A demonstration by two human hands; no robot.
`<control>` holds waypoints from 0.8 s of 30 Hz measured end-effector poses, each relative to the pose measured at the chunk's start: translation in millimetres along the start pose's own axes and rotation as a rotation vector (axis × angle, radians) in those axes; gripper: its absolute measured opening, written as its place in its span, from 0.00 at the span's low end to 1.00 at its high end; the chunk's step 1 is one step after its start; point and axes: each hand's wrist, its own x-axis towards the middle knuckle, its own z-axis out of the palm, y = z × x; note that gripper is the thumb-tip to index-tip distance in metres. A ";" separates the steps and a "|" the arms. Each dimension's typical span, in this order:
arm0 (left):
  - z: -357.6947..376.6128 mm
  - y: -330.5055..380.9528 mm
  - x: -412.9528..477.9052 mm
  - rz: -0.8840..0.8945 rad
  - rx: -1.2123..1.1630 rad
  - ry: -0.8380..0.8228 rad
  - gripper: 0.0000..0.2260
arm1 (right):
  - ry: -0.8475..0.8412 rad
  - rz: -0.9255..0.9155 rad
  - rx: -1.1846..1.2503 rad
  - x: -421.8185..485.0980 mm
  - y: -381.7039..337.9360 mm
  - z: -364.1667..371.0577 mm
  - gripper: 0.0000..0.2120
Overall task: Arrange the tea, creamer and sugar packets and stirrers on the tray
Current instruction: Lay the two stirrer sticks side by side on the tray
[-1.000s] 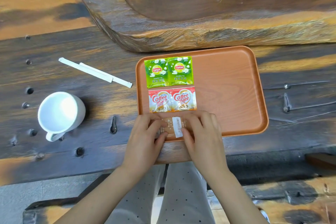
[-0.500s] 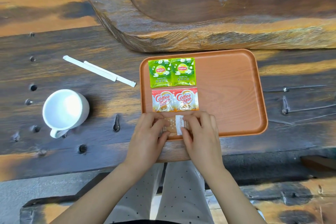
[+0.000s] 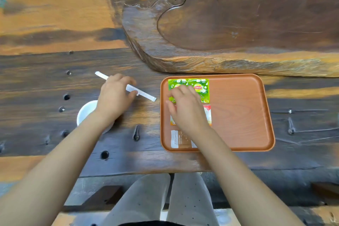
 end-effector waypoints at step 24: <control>-20.1 -63.0 64.4 0.321 0.444 -0.494 0.08 | -0.236 0.131 0.015 78.9 -51.5 46.1 0.09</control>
